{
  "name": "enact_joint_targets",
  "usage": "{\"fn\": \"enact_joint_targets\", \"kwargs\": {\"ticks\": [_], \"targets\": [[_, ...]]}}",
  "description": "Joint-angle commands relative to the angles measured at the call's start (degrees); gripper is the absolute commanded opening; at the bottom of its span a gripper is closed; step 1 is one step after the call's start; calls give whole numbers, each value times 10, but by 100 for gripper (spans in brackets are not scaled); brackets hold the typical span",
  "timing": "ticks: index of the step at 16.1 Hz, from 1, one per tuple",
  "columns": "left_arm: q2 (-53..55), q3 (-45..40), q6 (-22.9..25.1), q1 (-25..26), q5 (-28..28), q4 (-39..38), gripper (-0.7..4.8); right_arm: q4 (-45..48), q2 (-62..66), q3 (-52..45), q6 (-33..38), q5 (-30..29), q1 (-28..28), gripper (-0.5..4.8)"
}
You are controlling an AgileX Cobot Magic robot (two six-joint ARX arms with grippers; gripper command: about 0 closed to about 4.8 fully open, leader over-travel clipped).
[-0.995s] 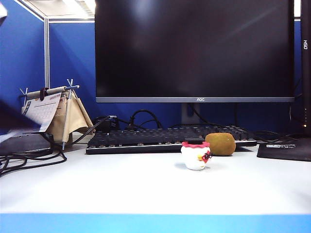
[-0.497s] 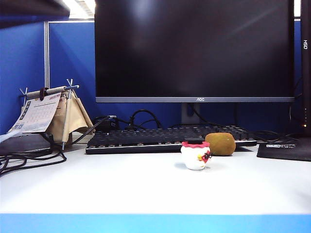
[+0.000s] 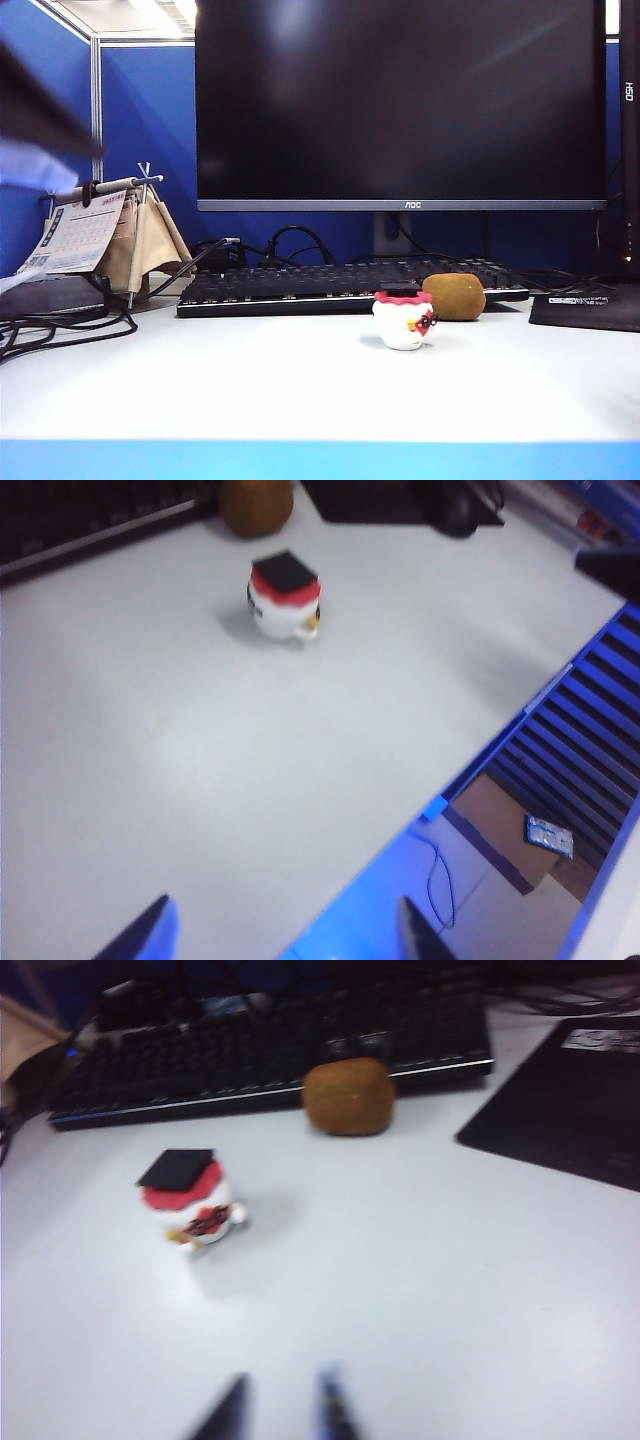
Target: Place the kiwi on top of the doll with a flat head.
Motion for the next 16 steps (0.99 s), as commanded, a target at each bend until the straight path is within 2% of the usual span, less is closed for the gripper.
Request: {"fn": "enact_joint_targets", "kwargs": {"ticks": [1,2,3,5,6,7,8,10,11,14,15,16], "targets": [[1,13,2,0,1,-7,274,5,0,21,-2,-6,0,127],[1,13,2,0,12,-7,274,10,4,35,-9,-6,0,131],[1,13,2,0,36,-7,274,21,17,62,-12,-4,0,160],[0,13,-5,0,52,-10,274,50,63,124,-10,-5,0,164],[0,13,-5,0,53,-14,274,59,111,176,-17,-6,0,205],[0,13,-5,0,53,-15,274,59,157,220,-41,-23,0,276],[0,13,-5,0,62,-17,274,54,232,283,-131,-44,-1,283],[0,13,-5,0,72,-19,274,26,343,371,-193,-50,-14,284],[0,13,-6,0,78,-21,274,14,409,415,-211,-80,-33,284],[0,13,-16,0,98,-29,274,-29,600,542,-227,-289,-147,291],[0,13,-17,0,101,-37,274,-63,664,589,-228,-321,-177,329],[0,13,-18,0,107,-47,274,-124,770,673,-271,-325,-202,352]]}}
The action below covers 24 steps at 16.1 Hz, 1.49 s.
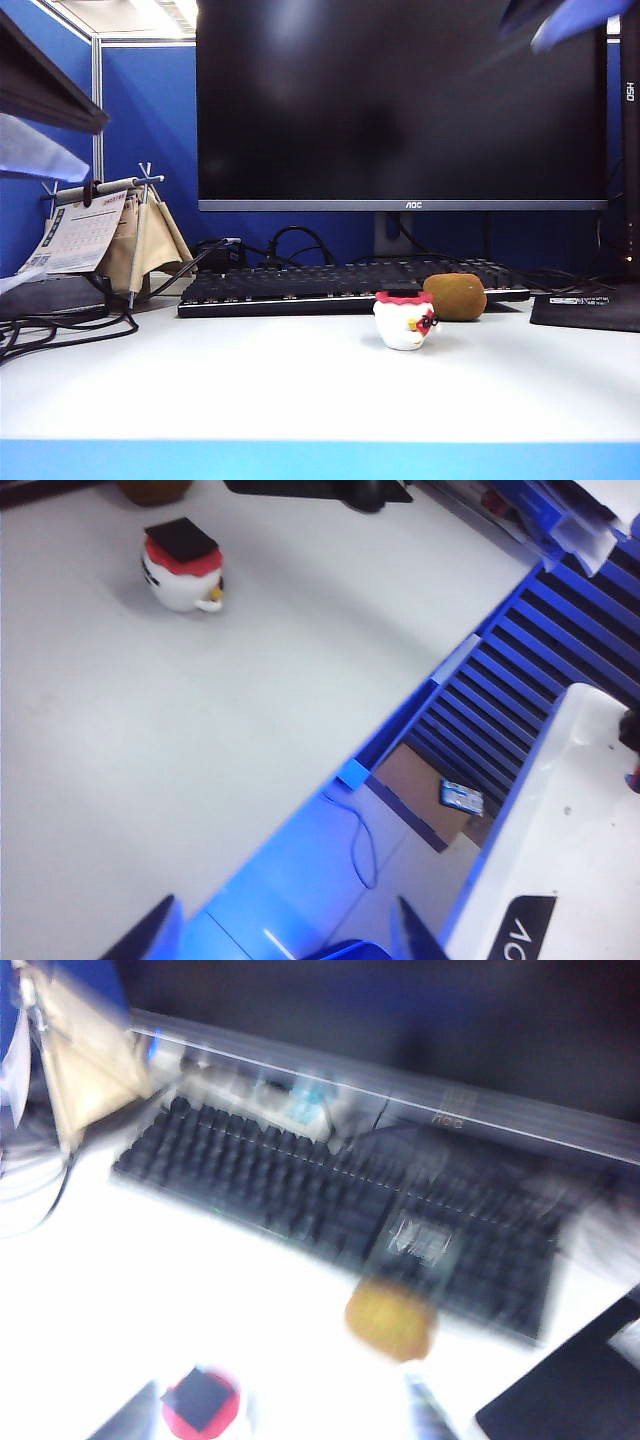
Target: Place the kiwi on top of the doll with a flat head.
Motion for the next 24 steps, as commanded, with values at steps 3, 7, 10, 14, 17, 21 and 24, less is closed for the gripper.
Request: {"fn": "enact_joint_targets", "kwargs": {"ticks": [3,7,10,14,17,21,24], "targets": [[-1,3,-5,0,49,-22,274,-128,286,235,-61,-52,-43,383],[-1,3,-7,0,63,-21,274,-155,449,349,-39,-37,-29,462],[-1,3,-8,0,63,-19,274,-163,496,354,-41,8,-16,479],[-1,3,-5,0,63,-1,274,-183,541,354,-37,42,5,479],[-1,3,-5,0,63,3,274,-170,564,354,-37,40,5,479],[-1,3,-5,0,62,3,274,-154,579,354,-45,11,5,479],[-1,3,-5,0,58,3,274,-125,579,354,-47,7,5,479]]}}
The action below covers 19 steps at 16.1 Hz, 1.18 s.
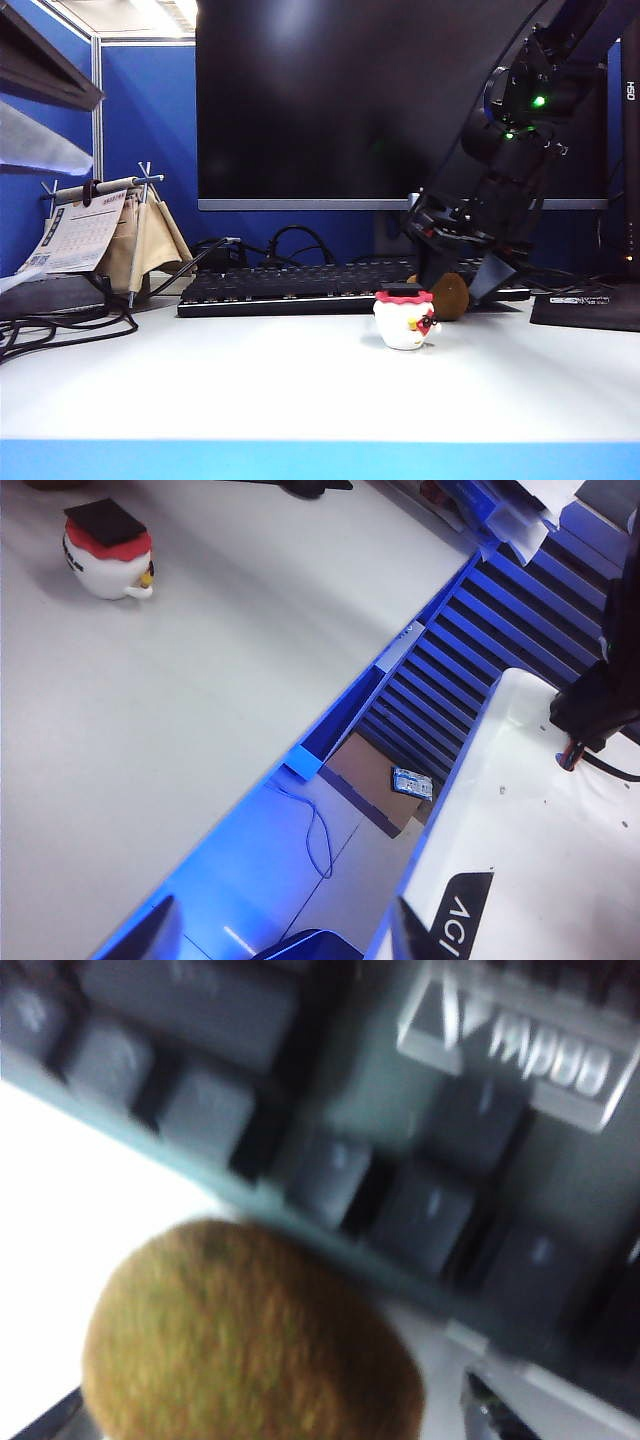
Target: Place the kiwi on top of the doll with a flat head.
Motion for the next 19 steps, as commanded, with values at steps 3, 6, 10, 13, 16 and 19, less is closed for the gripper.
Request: {"fn": "enact_joint_targets", "kwargs": {"ticks": [3,6,10,13,16,19], "targets": [[0,3,-1,0,-1,8,274,58,7,4,-8,-5,1,479],[0,4,-2,0,-1,8,274,35,20,3,-8,-5,1,479],[0,4,-2,0,-12,38,274,25,23,4,-8,-5,1,479],[0,3,-2,0,-14,41,274,25,22,4,-8,-5,1,417],[0,3,-2,0,-25,31,274,30,13,4,-2,-40,1,284],[0,3,0,0,-27,30,274,50,-29,4,-1,-70,1,260]]}}
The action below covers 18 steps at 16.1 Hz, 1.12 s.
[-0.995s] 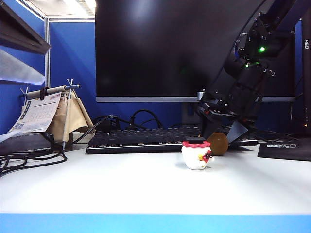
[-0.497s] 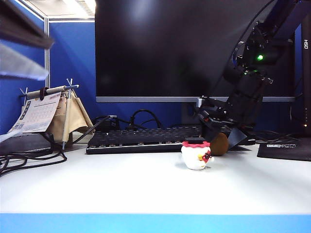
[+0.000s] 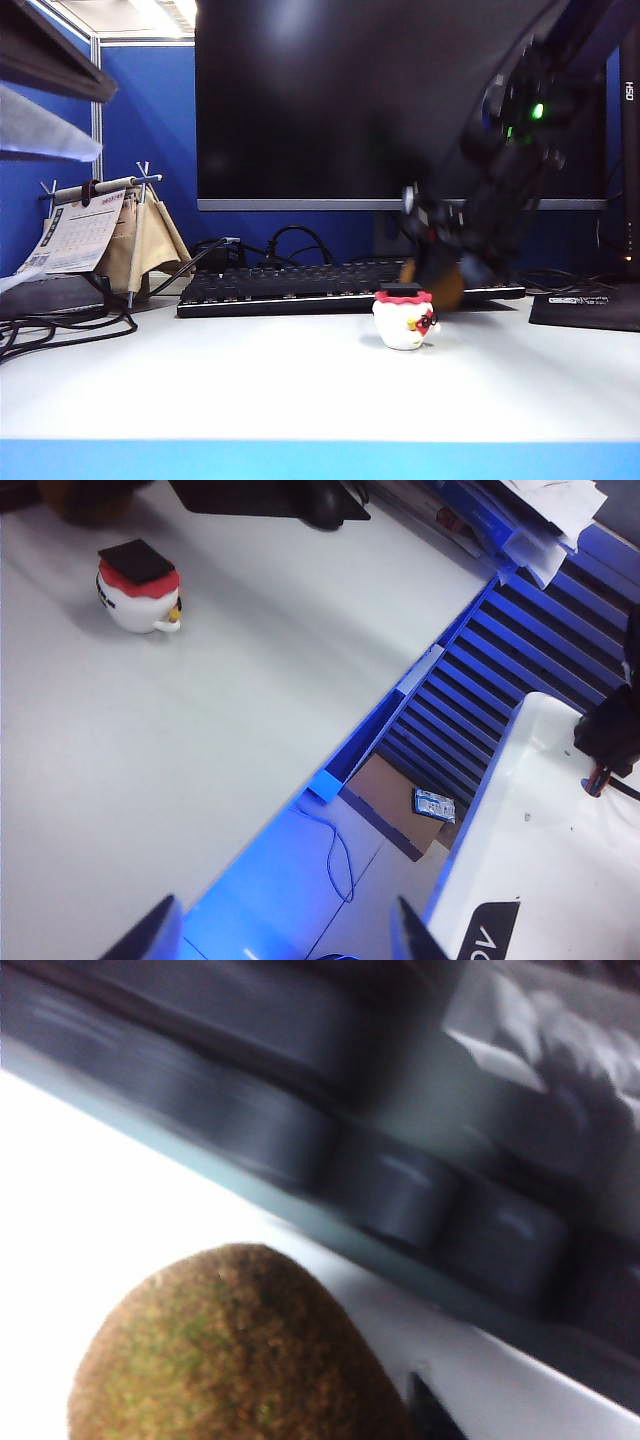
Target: Place the kiwi on top of the doll with a flat head.
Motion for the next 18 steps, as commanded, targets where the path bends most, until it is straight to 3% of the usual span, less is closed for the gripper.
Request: {"fn": "enact_joint_targets", "kwargs": {"ticks": [1,4,6,8,15,18], "targets": [[0,3,0,0,-2,3,274,23,-46,4,3,-16,2,260],[0,3,0,0,-2,3,274,-9,-103,4,3,-24,2,260],[0,3,1,0,-2,4,274,-66,-155,3,2,-78,2,260],[0,3,5,0,-3,4,274,-113,-197,3,0,-84,9,260],[0,3,4,0,-17,3,274,-210,-251,1,-9,54,150,258],[0,3,4,0,-17,2,274,-214,-245,-8,-9,59,158,250]]}}
